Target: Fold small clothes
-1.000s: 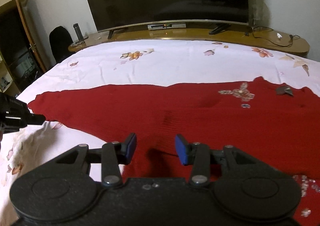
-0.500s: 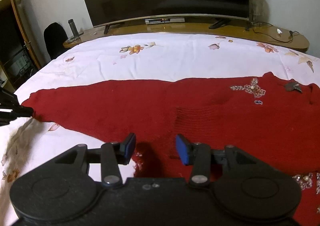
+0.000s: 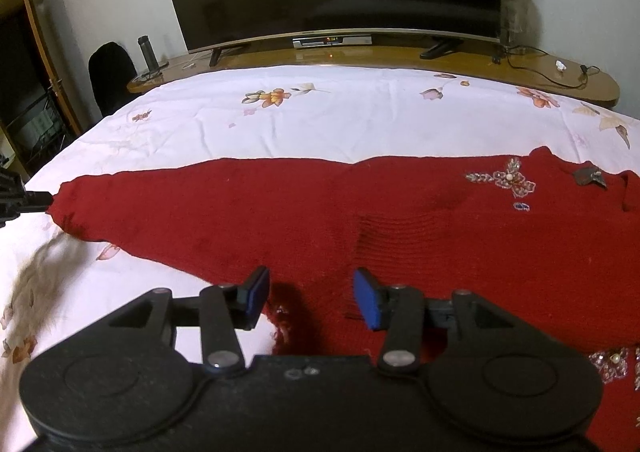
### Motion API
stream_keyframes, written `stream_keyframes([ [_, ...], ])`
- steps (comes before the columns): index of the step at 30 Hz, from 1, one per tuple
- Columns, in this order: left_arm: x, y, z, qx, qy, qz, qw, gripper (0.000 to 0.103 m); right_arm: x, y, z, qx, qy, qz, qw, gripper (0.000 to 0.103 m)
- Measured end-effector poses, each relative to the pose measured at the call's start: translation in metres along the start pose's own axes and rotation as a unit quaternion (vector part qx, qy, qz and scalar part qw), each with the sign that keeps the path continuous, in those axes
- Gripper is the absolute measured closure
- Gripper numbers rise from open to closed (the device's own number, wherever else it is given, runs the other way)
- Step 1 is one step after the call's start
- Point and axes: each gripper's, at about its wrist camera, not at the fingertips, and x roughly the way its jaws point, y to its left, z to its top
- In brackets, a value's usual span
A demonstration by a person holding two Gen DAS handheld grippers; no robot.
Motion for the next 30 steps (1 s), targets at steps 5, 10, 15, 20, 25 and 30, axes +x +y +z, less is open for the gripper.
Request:
stream_keyframes([
  [5,0.016,0.026,0.001,-0.066,0.048,-0.017,0.9966,0.101,0.0,-0.001,0.0,0.0,-0.002,0.0,1.0,0.056],
  [10,0.01,0.023,0.002,-0.064,0.049,-0.015,0.9966,0.101,-0.001,-0.001,0.0,0.001,-0.002,0.0,1.0,0.055],
  [15,-0.01,0.008,-0.004,-0.022,-0.034,0.008,0.9992,0.102,0.001,0.002,0.0,-0.002,-0.002,0.001,1.0,0.055],
  [20,-0.006,0.002,0.001,0.001,-0.007,-0.002,1.0,0.084,-0.002,0.002,0.001,-0.005,-0.005,0.003,1.0,0.055],
  [25,-0.011,0.005,0.005,-0.017,-0.032,0.002,0.9994,0.0,-0.004,0.0,0.001,-0.003,-0.007,0.004,1.0,0.055],
  [30,0.01,0.014,0.008,-0.032,-0.01,-0.032,0.9989,0.001,-0.004,0.001,0.001,-0.003,-0.008,0.005,1.0,0.055],
])
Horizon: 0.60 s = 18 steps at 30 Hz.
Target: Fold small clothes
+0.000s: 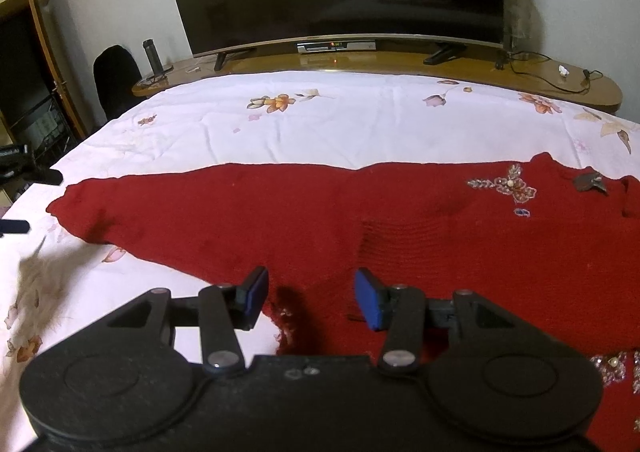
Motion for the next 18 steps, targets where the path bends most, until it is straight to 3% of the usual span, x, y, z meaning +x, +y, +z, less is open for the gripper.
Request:
stream_keyframes([
  [2,0.006,0.007,-0.001,-0.024,-0.001,-0.009,0.9997,0.001,0.0,0.0,0.0,-0.001,0.0,-0.001,1.0,0.055],
  [6,0.025,0.014,-0.001,-0.049,0.011,-0.018,0.9986,0.035,0.001,0.0,-0.001,-0.001,0.001,-0.003,1.0,0.055],
  [11,0.04,0.018,-0.005,-0.073,0.007,-0.034,0.9967,0.044,0.004,0.0,0.0,0.0,0.001,-0.007,1.0,0.055],
  [13,0.045,0.018,-0.006,-0.074,0.002,-0.034,0.9967,0.06,0.005,0.0,0.0,0.002,0.0,-0.009,1.0,0.055],
  [15,0.05,0.022,-0.005,-0.09,0.006,-0.039,0.9952,0.09,0.005,-0.001,0.001,0.004,-0.003,-0.012,1.0,0.055],
  [18,0.047,0.022,-0.009,-0.094,0.001,-0.044,0.9946,0.094,0.005,-0.004,0.003,0.007,-0.01,-0.024,1.0,0.055],
])
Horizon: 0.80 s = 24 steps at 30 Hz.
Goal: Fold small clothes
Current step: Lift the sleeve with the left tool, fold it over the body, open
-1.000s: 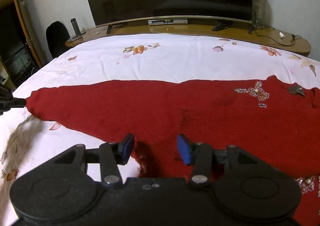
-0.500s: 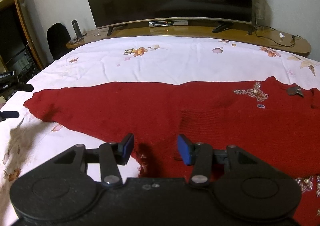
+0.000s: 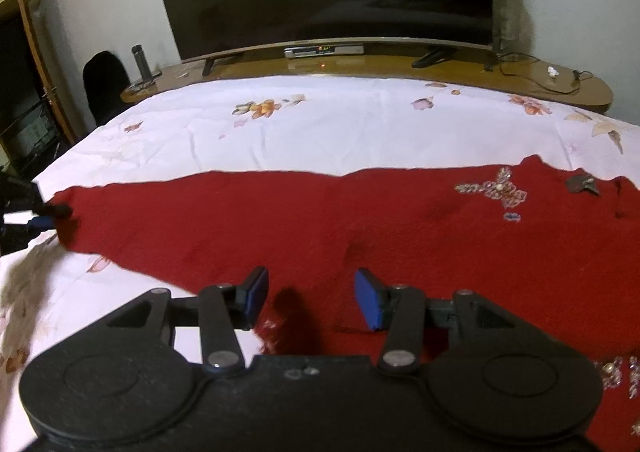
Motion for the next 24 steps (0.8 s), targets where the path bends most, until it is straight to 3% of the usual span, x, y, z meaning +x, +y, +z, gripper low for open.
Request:
stream_keyframes([
  [6,-0.036,-0.039,-0.007,0.06,-0.042,-0.053,0.9959,0.094,0.012,-0.007,-0.003,-0.007,0.017,-0.033,0.999,0.056],
  [10,-0.06,-0.085,-0.025,0.123,-0.04,-0.114,0.985,0.095,0.009,-0.008,0.0,-0.008,0.014,-0.029,0.999,0.058],
  [18,-0.076,-0.191,-0.113,0.231,0.036,-0.226,0.9456,0.095,-0.026,-0.039,0.005,0.029,-0.022,-0.02,0.999,0.056],
  [24,-0.068,-0.246,-0.199,0.294,0.094,-0.248,0.9184,0.095,-0.057,-0.079,0.001,0.056,-0.042,-0.033,0.997,0.056],
])
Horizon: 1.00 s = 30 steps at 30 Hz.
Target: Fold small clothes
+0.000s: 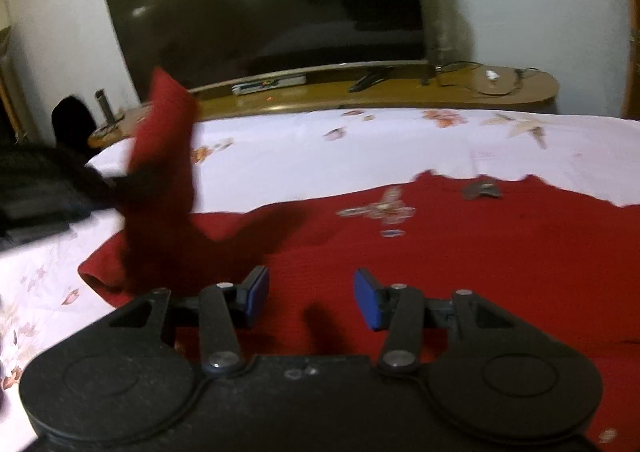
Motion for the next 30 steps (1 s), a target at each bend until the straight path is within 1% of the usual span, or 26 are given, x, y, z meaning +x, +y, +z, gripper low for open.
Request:
stream_keyframes([
  [3,0.03,-0.027,-0.022,0.026,0.045,0.014,0.9985,0.094,-0.014,-0.026,0.001,0.019,-0.008,-0.006,1.0,0.055],
  [5,0.048,-0.041,-0.036,0.055,0.087,0.034,0.9941,0.094,-0.021,-0.042,0.0,0.035,-0.01,-0.007,0.999,0.054],
  [6,0.051,-0.046,-0.045,0.061,0.102,0.041,0.992,0.094,-0.023,-0.05,0.0,0.044,-0.009,-0.005,0.999,0.054],
  [7,0.051,-0.05,-0.049,0.069,0.105,0.045,0.9911,0.092,-0.025,-0.055,-0.001,0.049,-0.007,-0.002,0.999,0.053],
  [8,0.045,-0.055,-0.051,0.081,0.097,0.048,0.9908,0.085,-0.025,-0.059,-0.001,0.051,-0.004,0.001,0.999,0.053],
  [9,0.038,-0.062,-0.052,0.09,0.091,0.048,0.9906,0.068,-0.026,-0.062,-0.002,0.055,-0.002,0.005,0.998,0.052],
  [11,0.028,-0.069,-0.048,0.1,0.079,0.042,0.991,0.052,-0.026,-0.068,-0.003,0.063,0.004,0.011,0.998,0.051],
  [13,0.012,-0.077,-0.047,0.118,0.065,0.044,0.9899,0.052,-0.026,-0.073,-0.003,0.074,0.008,0.019,0.997,0.05],
  [15,0.004,-0.074,-0.039,0.125,0.063,0.048,0.9889,0.052,-0.025,-0.075,-0.003,0.084,0.014,0.026,0.996,0.05],
  [17,-0.001,-0.066,-0.035,0.111,0.065,0.054,0.9902,0.052,-0.026,-0.075,-0.004,0.088,0.02,0.035,0.995,0.05],
  [19,-0.007,-0.049,-0.031,0.095,0.059,0.073,0.991,0.052,-0.025,-0.075,-0.005,0.095,0.033,0.044,0.994,0.05],
  [24,-0.02,0.001,-0.02,0.055,0.044,0.126,0.9895,0.052,-0.016,-0.074,-0.016,0.098,0.062,0.031,0.993,0.05],
  [26,-0.021,0.018,-0.017,0.037,0.037,0.139,0.9889,0.052,-0.008,-0.072,-0.018,0.1,0.074,0.031,0.992,0.058],
  [27,-0.019,0.025,-0.016,0.032,0.034,0.144,0.9884,0.052,-0.007,-0.071,-0.02,0.097,0.078,0.031,0.992,0.066],
  [29,-0.018,0.035,-0.015,0.026,0.03,0.152,0.9876,0.052,-0.002,-0.065,-0.022,0.091,0.083,0.034,0.992,0.074],
  [30,-0.018,0.038,-0.015,0.024,0.03,0.153,0.9874,0.052,0.0,-0.062,-0.023,0.087,0.082,0.034,0.992,0.081],
])
